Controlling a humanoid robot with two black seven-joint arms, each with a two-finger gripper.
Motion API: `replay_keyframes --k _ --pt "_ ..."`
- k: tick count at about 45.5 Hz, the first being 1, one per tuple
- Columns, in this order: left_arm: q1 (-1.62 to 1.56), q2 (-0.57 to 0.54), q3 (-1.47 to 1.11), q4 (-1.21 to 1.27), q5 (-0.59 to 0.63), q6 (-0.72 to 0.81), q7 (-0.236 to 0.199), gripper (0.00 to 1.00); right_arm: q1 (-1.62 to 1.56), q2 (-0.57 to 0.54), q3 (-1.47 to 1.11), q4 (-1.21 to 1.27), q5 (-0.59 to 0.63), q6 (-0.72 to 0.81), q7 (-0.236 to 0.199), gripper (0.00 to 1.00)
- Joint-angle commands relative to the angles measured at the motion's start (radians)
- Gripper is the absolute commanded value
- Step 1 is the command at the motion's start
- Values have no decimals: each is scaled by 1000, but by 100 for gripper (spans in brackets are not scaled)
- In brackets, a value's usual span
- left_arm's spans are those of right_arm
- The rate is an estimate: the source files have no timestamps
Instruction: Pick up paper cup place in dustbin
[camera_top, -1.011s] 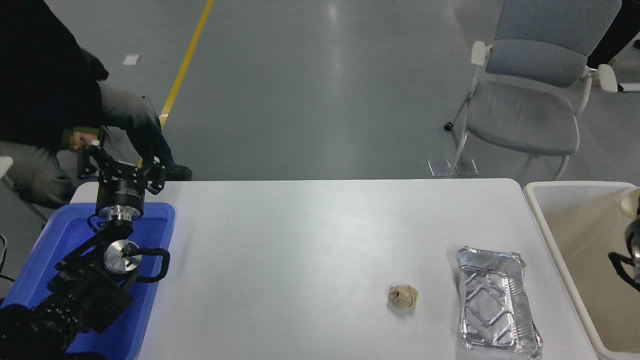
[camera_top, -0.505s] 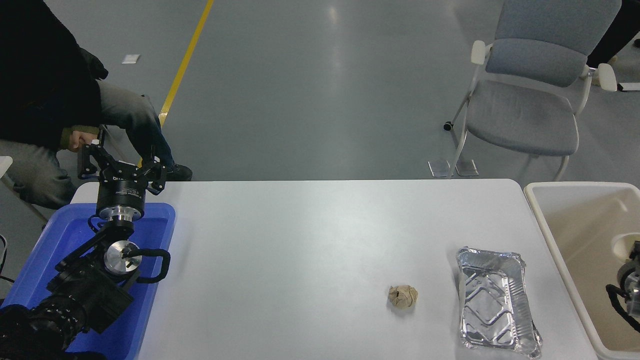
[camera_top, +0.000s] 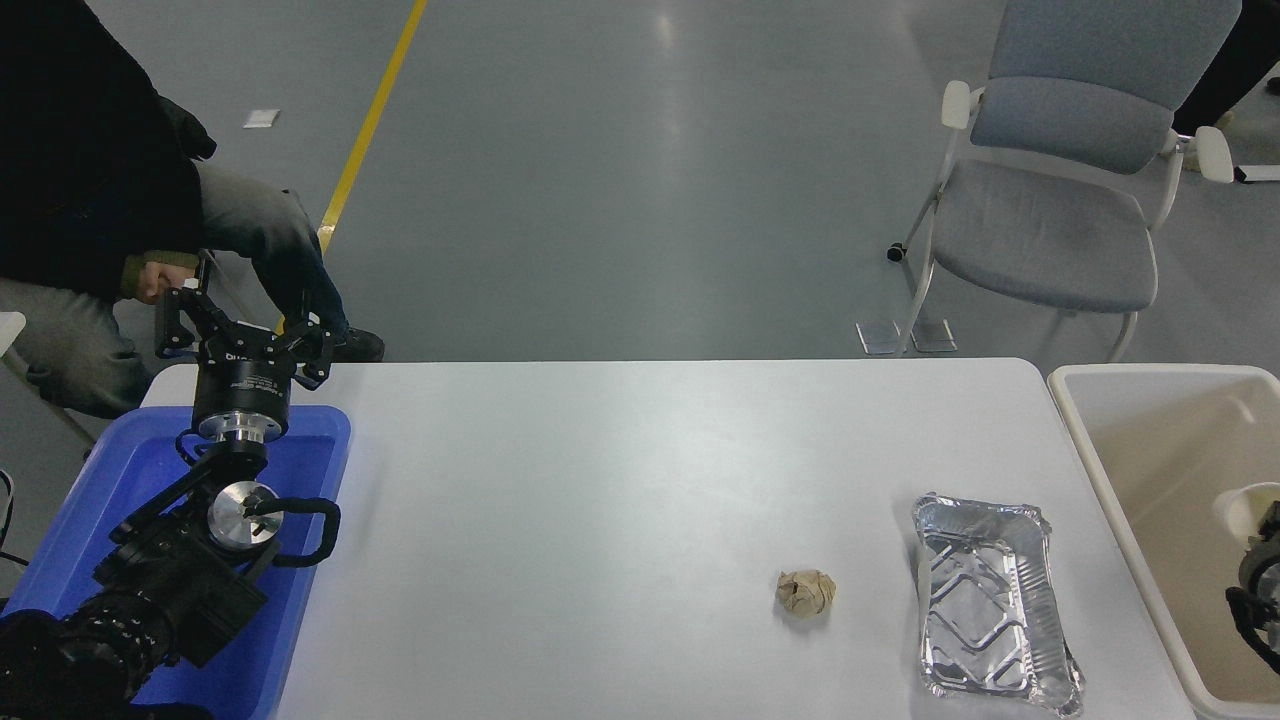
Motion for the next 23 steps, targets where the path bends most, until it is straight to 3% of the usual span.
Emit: replay_keyframes --k 1,16,23 --pt "0 0 0 0 1 0 0 99 32 -3 -7 1 -14 9 1 100" --pt "0 0 0 0 1 0 0 99 194 -6 -198 70 -20 9 3 100" --pt "0 0 0 0 1 0 0 99 300 -104 -343 208 -28 8 3 100"
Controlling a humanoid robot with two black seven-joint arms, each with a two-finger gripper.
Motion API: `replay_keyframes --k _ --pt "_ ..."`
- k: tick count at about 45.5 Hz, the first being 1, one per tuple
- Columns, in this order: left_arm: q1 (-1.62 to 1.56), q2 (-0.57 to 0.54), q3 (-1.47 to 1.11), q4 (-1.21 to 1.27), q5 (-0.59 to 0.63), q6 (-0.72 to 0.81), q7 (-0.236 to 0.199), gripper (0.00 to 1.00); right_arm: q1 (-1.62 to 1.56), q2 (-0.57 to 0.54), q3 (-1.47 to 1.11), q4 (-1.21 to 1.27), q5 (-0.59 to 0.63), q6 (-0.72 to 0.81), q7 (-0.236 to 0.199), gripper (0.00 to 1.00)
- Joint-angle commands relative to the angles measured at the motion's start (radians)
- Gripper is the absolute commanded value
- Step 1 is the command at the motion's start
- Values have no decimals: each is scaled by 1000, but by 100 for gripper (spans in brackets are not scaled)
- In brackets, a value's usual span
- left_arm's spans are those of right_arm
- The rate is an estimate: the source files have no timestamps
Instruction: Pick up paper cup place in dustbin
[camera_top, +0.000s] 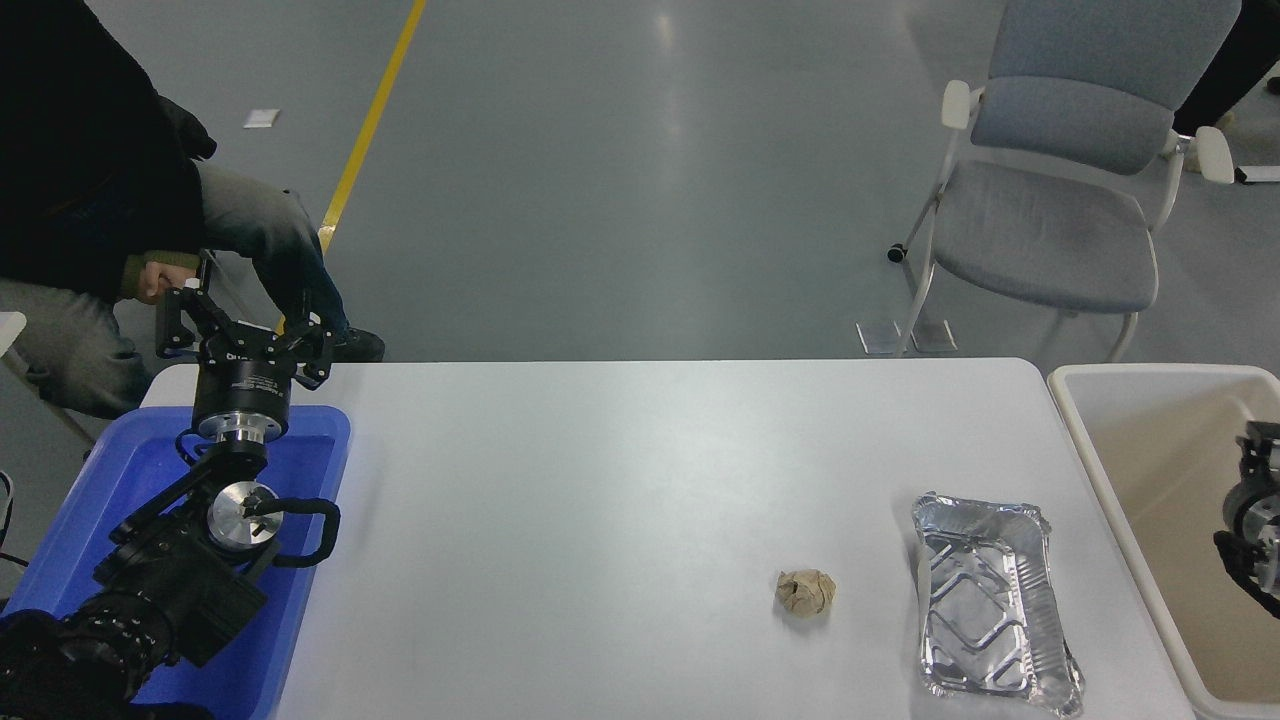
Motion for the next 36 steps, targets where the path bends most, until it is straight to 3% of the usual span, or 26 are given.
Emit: replay_keyframes --k 1,8,20,36 --pt "0 0 0 0 0 0 0 99 150 -95 -201 166 -18 -1 1 100" --pt "0 0 0 0 0 0 0 99 274 -171 -277 320 -123 -4 2 100" --pt "0 0 0 0 0 0 0 99 457 -246 -333 576 -454 -1 -9 100" --pt "0 0 0 0 0 0 0 99 874 -238 -846 901 -489 0 -2 100"
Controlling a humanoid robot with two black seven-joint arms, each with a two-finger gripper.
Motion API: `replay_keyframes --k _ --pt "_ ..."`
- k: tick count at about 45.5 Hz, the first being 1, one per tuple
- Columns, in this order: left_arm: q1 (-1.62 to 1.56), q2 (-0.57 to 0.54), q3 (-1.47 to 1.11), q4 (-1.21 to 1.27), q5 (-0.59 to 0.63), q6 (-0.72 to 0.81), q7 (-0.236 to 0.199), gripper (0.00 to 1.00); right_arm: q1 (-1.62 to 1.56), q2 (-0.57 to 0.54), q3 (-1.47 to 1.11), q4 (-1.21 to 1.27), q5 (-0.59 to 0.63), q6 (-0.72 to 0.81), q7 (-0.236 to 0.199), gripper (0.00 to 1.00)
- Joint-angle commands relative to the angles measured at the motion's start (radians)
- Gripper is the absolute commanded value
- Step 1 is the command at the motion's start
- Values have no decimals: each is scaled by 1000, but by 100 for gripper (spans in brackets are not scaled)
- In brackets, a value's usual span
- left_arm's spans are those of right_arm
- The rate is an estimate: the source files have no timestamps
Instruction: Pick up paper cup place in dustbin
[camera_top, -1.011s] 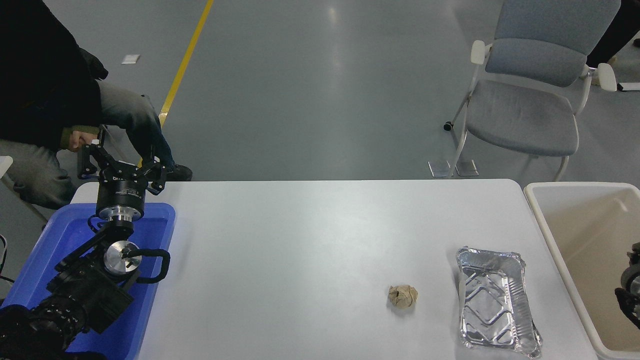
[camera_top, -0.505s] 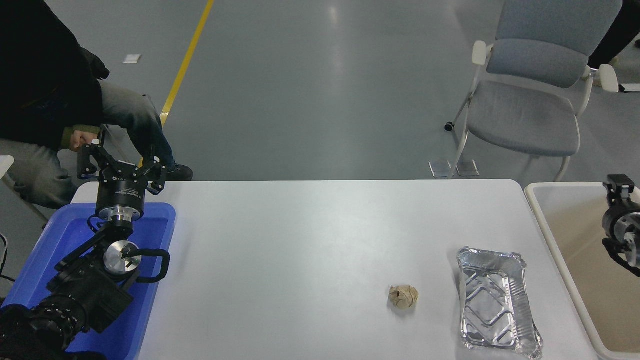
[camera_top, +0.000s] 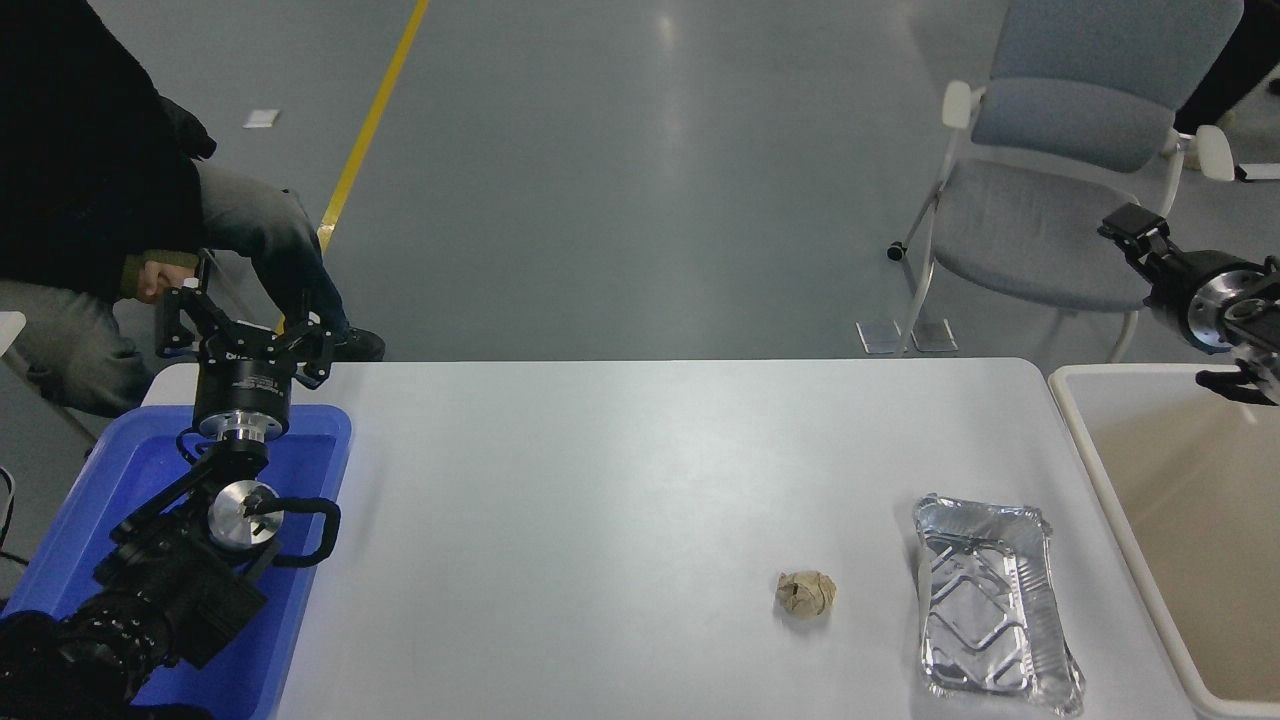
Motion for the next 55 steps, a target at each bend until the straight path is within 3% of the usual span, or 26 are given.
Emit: replay_keyframes --k 1,19,32,43,55 --pt "0 0 0 0 0 0 0 99 299 -5 -330 251 -48 2 4 100" --pt "0 0 0 0 0 0 0 99 728 73 -644 636 -46 197 5 100" --pt "0 0 0 0 0 0 0 99 936 248 -744 740 -35 418 10 100" --pt "0 1 0 0 0 -2 0 99 1032 357 -747 757 158 666 10 100" --pt "0 0 0 0 0 0 0 99 1086 443 -784 759 302 778 7 100"
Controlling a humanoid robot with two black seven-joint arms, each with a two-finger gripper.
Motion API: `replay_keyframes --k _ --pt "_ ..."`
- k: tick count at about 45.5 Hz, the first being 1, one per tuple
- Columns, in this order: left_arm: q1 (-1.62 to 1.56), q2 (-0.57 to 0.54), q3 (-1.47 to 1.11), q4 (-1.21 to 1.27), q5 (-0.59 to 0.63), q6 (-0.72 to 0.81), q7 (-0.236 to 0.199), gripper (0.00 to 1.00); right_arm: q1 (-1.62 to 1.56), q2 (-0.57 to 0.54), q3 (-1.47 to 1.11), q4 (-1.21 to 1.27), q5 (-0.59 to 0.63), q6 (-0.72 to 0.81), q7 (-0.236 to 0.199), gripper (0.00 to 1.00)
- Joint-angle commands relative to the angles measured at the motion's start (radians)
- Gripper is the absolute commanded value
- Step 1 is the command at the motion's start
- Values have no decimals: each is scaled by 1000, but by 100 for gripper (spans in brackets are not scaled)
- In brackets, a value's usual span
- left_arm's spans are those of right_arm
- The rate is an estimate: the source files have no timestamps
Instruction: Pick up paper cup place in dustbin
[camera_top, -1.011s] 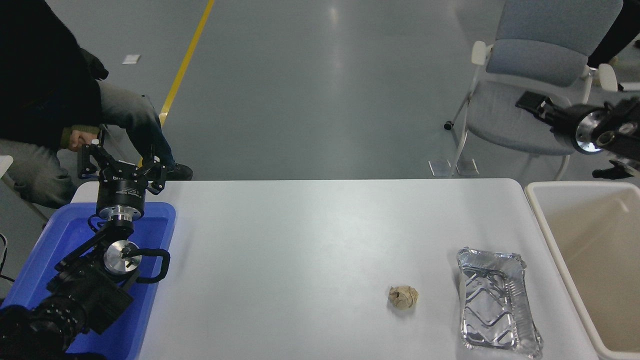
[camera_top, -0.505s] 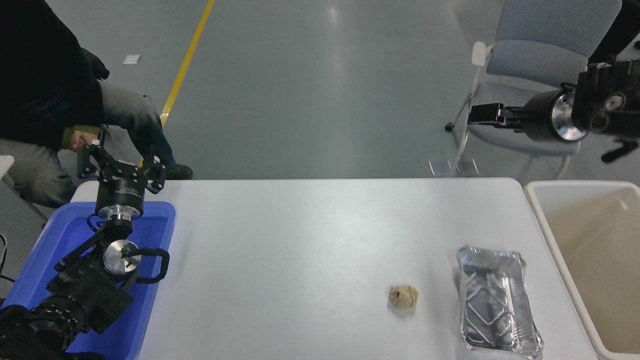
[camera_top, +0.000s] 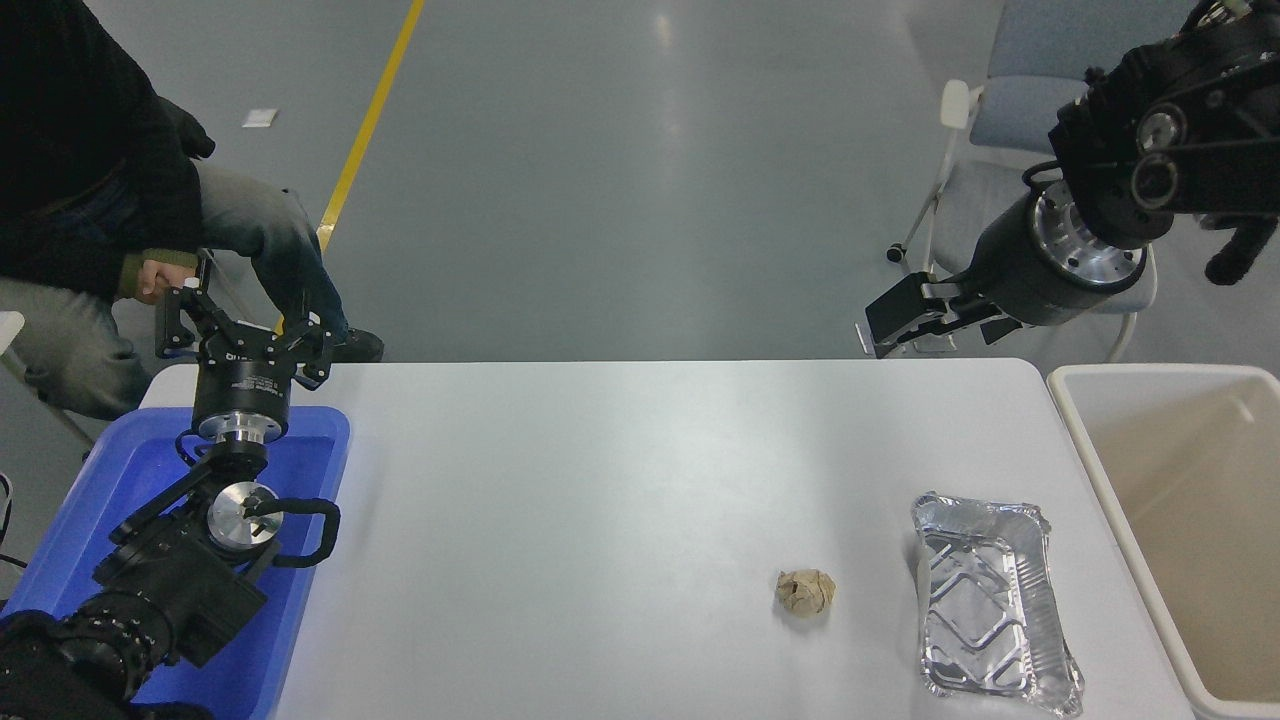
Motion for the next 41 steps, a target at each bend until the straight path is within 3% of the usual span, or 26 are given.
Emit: replay_keyframes --k 1,14,41 --pt "0 0 0 0 0 -1 0 99 82 96 -56 13 121 133 -3 100" --pt "1 0 0 0 0 0 0 99 156 139 -134 108 225 153 -1 100" --pt "1 0 0 0 -2 0 0 99 239 156 -180 186 242 153 0 100"
